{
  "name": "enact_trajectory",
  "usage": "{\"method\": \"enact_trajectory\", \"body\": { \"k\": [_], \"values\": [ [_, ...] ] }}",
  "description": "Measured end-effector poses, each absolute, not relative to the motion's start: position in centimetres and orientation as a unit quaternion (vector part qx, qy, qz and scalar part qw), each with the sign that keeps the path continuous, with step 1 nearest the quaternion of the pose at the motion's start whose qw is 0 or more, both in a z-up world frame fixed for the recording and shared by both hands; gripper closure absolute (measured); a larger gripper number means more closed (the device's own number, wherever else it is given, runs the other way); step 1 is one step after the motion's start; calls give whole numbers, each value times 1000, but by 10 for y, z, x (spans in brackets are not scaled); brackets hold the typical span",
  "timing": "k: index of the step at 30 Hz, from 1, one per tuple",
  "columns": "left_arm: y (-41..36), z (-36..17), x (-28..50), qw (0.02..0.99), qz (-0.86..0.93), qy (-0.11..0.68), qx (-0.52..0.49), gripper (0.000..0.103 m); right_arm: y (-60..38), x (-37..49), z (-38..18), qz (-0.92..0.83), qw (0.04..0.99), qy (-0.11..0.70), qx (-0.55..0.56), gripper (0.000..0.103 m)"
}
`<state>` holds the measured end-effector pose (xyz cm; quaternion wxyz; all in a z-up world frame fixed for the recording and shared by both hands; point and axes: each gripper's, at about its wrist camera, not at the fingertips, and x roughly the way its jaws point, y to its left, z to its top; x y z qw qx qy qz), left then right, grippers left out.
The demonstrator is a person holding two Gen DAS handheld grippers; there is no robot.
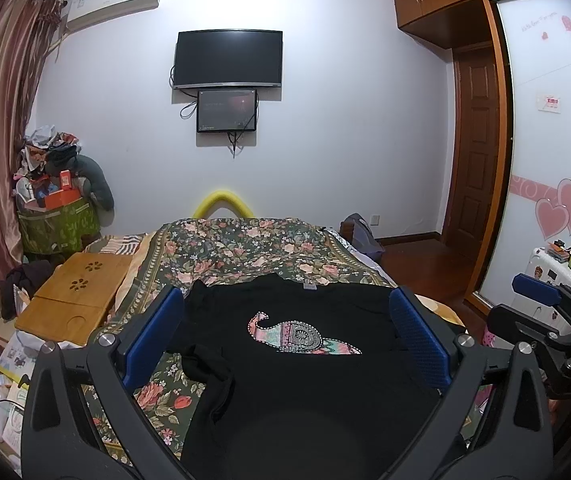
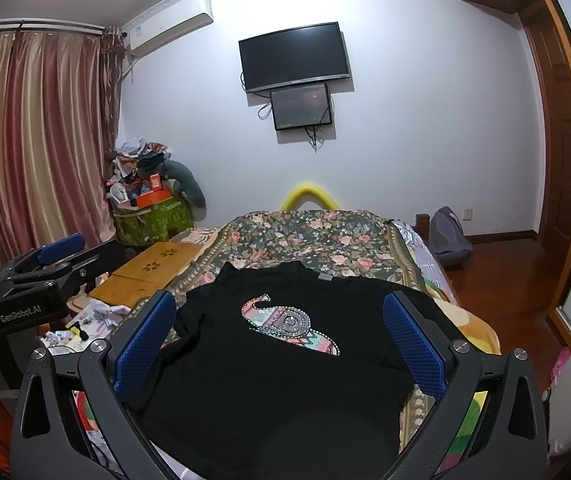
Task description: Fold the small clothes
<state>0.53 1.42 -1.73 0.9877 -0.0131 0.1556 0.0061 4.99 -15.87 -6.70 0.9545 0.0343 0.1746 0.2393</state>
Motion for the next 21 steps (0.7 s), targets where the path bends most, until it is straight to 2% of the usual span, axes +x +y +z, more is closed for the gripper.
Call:
{"method": "enact_trajectory", "body": {
  "k": [10,21],
  "values": [
    [34,-26,43,983,20,179,-26,0,-157,78,-73,222,957,188,16,0],
    [110,-55,145,961,92,255,-50,0,-158,143,-88,190,960,207,-17,0]
  ]
}}
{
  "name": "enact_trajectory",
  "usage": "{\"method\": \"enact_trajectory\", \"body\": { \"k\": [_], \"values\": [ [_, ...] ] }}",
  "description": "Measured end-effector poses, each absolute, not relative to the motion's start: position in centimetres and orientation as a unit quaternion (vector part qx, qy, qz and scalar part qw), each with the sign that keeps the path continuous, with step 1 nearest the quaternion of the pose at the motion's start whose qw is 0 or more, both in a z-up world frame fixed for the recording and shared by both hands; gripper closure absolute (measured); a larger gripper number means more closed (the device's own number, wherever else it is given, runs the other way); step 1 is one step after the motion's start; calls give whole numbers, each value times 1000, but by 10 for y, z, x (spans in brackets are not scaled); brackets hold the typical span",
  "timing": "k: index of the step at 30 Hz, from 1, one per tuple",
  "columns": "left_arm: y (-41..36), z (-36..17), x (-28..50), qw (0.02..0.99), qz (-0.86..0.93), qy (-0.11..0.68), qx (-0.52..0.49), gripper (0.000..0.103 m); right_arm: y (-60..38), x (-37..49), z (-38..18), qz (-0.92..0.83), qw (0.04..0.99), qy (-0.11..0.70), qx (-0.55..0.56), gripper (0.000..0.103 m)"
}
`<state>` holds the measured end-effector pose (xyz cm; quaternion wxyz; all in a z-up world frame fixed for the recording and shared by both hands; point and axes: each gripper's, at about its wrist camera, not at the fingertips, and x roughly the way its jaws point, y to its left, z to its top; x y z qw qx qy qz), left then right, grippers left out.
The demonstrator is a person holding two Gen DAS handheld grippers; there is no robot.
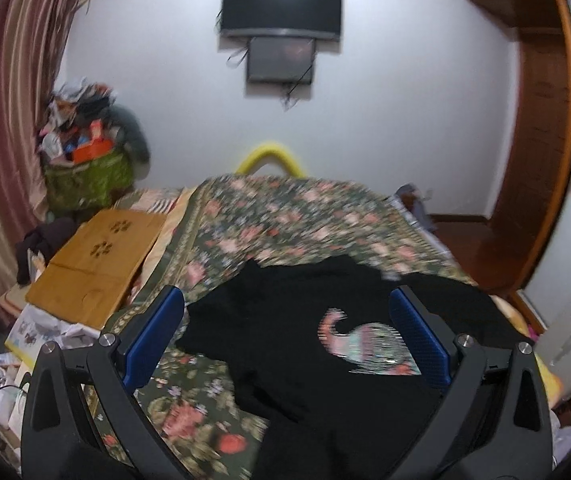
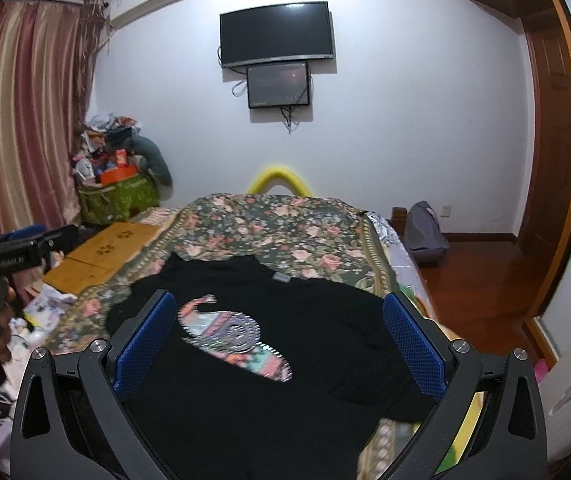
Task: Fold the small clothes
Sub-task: 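Lower the left gripper onto the shirt's side edge and close it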
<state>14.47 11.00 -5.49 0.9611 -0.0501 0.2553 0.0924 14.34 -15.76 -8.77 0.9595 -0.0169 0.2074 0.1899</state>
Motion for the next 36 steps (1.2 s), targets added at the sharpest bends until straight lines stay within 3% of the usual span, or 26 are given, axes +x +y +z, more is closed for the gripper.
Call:
{"method": "enact_trajectory", "body": {
  "k": [10,18,23,36],
  "values": [
    [203,-123,241,917,145,365,-71,0,-159,217,-119,167,952,255,-32,0],
    [269,-198,285,871,167,448,-114,15,-168,246,-147,165,939,301,-26,0],
    [283,-235,299,847,158,493,-120,17,-169,261,-162,171,930,324,-19,0],
    [297,-268,318,836,123,499,-192,21,-157,278,-179,195,916,352,0,0]
  ]
}}
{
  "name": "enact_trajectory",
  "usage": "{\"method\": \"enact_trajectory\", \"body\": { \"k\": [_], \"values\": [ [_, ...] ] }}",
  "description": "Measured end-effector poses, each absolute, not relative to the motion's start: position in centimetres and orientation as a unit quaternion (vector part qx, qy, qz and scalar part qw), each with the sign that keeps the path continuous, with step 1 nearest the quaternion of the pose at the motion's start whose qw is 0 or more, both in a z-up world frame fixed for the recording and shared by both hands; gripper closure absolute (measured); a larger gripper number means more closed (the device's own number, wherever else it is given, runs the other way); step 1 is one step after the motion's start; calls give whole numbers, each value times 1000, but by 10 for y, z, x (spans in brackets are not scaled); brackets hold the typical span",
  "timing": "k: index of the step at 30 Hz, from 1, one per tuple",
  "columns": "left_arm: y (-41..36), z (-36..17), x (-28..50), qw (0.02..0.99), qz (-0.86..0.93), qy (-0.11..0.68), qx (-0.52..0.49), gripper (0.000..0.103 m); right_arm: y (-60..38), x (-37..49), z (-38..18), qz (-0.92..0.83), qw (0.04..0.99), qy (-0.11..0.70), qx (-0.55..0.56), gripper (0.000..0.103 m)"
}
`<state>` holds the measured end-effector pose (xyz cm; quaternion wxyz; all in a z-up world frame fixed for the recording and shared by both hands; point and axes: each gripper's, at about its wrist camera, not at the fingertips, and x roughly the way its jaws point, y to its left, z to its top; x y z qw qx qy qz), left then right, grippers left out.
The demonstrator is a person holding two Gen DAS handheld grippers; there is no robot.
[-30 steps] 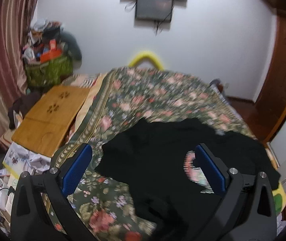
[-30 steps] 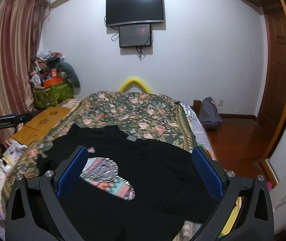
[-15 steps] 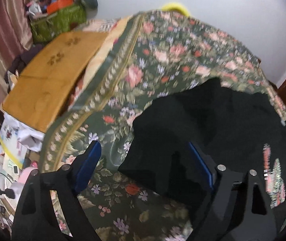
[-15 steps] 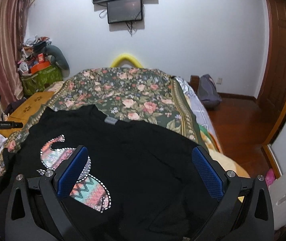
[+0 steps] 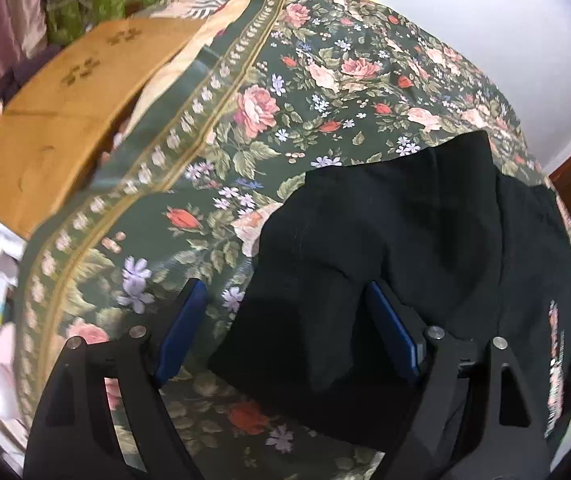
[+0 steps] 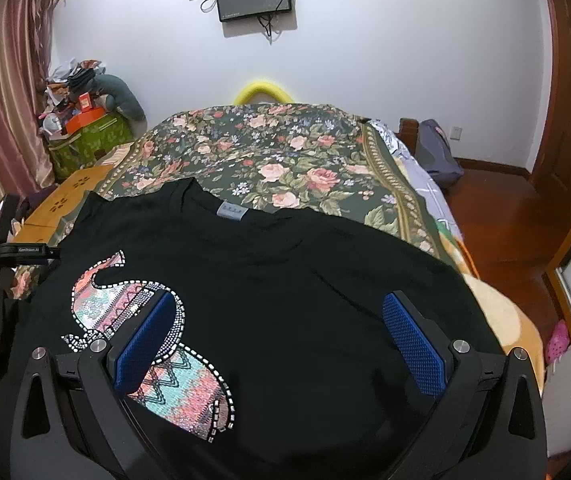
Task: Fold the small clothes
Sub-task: 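Lower the left gripper onto the shirt's side edge and close it, then lift the grasped side and fold it over the shirt body, open left gripper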
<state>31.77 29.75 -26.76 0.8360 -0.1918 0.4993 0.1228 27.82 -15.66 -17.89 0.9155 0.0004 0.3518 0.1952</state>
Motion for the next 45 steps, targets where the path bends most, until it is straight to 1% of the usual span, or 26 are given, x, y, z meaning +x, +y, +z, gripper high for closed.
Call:
{"method": "enact_trajectory", "body": {
  "k": [2,4,6,8,10,12,13,15,17,18,23,27,32,35,39,45],
  "values": [
    [296,-270,320,834,118,501,-197,22,-155,279,-180,197,914,354,3,0],
    [295,-270,321,835,110,502,-197,26,-154,280,-180,198,913,356,6,0],
    [294,-270,322,834,103,502,-204,33,-153,278,-180,199,913,356,6,0],
    [294,-270,321,833,102,503,-206,35,-153,277,-178,199,914,354,5,0],
    [292,-268,321,833,93,503,-209,44,-154,277,-177,198,915,353,3,0],
    [288,-265,321,835,83,502,-208,60,-154,277,-176,197,915,352,2,0],
    [284,-263,321,838,80,502,-198,66,-155,277,-176,197,915,351,2,0],
    [273,-257,322,844,82,503,-166,84,-155,276,-176,196,916,351,1,0],
    [263,-251,321,849,87,504,-132,92,-155,276,-176,196,916,351,1,0],
    [261,-249,320,850,91,504,-123,94,-156,276,-175,196,916,350,1,0],
    [248,-222,311,869,97,476,-93,95,-156,272,-170,196,918,344,-3,0],
    [233,-190,304,887,90,448,-69,95,-158,269,-166,197,920,338,-6,0],
    [201,-149,297,907,59,414,-47,95,-161,263,-161,195,924,330,-3,0],
    [177,-132,297,914,33,404,-36,95,-165,260,-157,195,926,324,0,0],
    [138,-128,305,914,-7,405,-20,95,-169,256,-155,195,927,320,3,0],
    [91,-142,310,904,-43,425,-6,95,-176,250,-158,192,927,321,1,0]
  ]
}}
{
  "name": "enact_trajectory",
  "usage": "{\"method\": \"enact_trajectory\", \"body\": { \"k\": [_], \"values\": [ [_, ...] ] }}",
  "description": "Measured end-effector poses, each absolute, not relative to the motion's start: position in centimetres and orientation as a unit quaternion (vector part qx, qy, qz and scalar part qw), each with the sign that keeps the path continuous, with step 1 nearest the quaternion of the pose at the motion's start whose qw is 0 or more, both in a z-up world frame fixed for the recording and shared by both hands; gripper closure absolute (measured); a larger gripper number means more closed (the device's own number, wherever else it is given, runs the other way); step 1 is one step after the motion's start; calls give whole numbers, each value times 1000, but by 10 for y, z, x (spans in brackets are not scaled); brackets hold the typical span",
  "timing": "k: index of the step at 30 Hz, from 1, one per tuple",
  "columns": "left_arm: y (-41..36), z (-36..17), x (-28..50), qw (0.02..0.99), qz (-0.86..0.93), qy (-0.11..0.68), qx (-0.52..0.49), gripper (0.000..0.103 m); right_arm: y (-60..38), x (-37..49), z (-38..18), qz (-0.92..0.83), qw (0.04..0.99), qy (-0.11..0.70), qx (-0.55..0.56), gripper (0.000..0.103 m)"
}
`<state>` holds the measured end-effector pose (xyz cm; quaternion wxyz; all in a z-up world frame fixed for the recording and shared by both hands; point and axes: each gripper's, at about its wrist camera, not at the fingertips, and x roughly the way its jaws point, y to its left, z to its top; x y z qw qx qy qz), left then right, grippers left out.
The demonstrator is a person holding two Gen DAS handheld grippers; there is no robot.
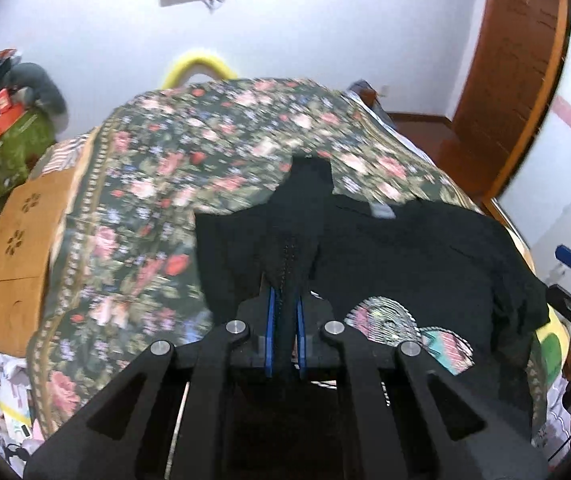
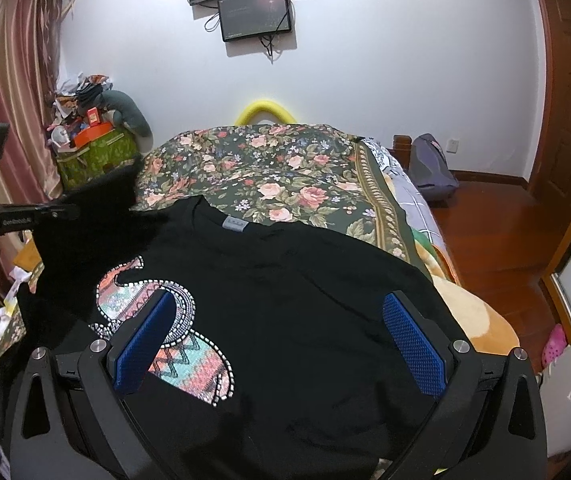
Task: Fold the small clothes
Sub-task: 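Lift the grasped side and fold it over the shirt body, open left gripper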
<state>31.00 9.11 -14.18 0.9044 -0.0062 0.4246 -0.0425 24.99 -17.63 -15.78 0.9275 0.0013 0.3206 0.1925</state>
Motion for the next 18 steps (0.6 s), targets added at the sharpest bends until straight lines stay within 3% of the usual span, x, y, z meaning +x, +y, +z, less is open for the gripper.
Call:
{"method": "enact_trajectory", "body": {
  "k": [10,13,15,18],
  "values": [
    [59,-170,306,887,-57,457,35,91,-188,247,-160,180,930,321,10,0],
    [62,-167,303,888,-53,455,30,72,-189,247,-160,178,930,321,11,0],
    [65,-161,299,894,-52,444,26,46,-190,246,-160,176,931,321,11,0],
    [71,-147,295,908,-33,416,34,30,-192,243,-160,171,932,320,11,0]
  ]
}}
